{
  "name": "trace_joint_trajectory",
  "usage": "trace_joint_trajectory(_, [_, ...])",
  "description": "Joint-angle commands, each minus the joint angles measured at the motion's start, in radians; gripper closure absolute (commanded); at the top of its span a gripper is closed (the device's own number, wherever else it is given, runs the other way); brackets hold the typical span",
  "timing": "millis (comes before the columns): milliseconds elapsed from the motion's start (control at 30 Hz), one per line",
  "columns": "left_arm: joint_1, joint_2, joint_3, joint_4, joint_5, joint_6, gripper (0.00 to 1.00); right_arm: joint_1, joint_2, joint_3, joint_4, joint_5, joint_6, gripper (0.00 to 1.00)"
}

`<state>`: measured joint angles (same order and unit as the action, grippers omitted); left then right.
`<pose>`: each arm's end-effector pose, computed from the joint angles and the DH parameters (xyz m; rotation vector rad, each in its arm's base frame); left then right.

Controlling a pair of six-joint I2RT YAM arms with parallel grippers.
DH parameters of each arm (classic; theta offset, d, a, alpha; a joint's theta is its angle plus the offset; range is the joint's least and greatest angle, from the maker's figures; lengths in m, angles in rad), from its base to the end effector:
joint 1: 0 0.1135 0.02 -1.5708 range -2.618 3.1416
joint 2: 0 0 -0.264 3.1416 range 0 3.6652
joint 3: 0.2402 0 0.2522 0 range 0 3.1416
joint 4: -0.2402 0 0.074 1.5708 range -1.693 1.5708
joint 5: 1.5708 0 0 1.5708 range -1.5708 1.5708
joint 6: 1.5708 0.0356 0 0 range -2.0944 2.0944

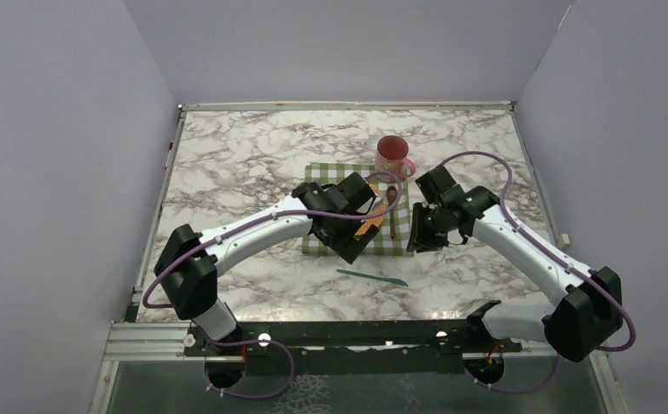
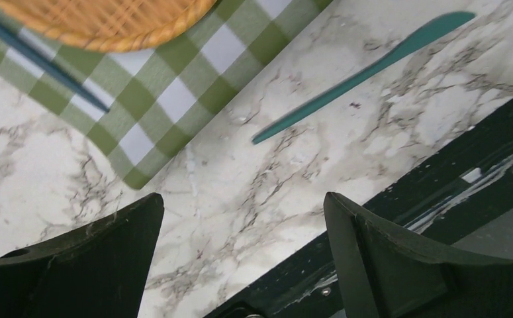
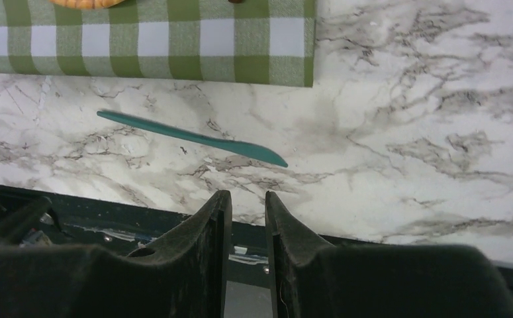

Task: Set the dinner table for one person
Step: Adjust the spoon with the napkin, then pick up the knife at the center of the board.

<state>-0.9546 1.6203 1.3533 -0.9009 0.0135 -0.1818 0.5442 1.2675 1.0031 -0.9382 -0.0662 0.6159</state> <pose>0.1893 -0.2681 0.2696 1.0555 2.5841 -0.3226 0.1979 0.1225 0.2572 0.0845 2.8452 0.3693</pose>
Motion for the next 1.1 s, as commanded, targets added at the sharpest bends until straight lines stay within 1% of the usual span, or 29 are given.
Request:
trace_joint_trajectory(0, [0.009,-0.101,-0.077,-0.055,-0.022,0.009,0.06,0.002,-0.082,0.017,-0.113,0.06,0.111,0.7])
trace_joint_trajectory(100, [-0.016,-0.112,-0.117,-0.053,-0.014,0.033,0.06,0.002,-0.122,0.009,-0.135,0.104,0.121,0.7])
trace_joint_trajectory(200, [-0.072,-0.091,-0.135,-0.048,-0.02,0.073,0.08,0.003,-0.139,0.002,-0.153,0.114,0.144,0.7])
trace_joint_trajectory(333, [-0.16,-0.059,-0.146,-0.025,-0.099,0.113,0.08,0.002,-0.16,0.007,-0.185,0.15,0.208,0.7])
trace_joint_trajectory(433, [-0.192,-0.024,-0.138,-0.002,-0.145,0.14,0.09,0.002,-0.187,0.025,-0.178,0.176,0.219,0.7])
trace_joint_trajectory(567, [-0.203,0.016,-0.144,0.047,-0.19,0.159,0.1,0.002,-0.2,0.098,-0.233,0.27,0.278,0.7])
trace_joint_trajectory(667, [-0.213,0.054,-0.146,0.078,-0.236,0.17,0.13,0.002,-0.221,0.172,-0.254,0.338,0.282,0.7])
trace_joint_trajectory(800, [-0.22,0.089,-0.141,0.114,-0.276,0.189,0.14,0.003,-0.247,0.249,-0.269,0.41,0.281,0.7])
trace_joint_trajectory(933, [-0.225,0.141,-0.121,0.131,-0.253,0.211,0.15,0.002,-0.261,0.251,-0.289,0.447,0.308,0.7])
trace_joint_trajectory(1067, [-0.237,0.185,-0.101,0.14,-0.246,0.219,0.16,0.003,-0.292,0.222,-0.261,0.442,0.312,0.7])
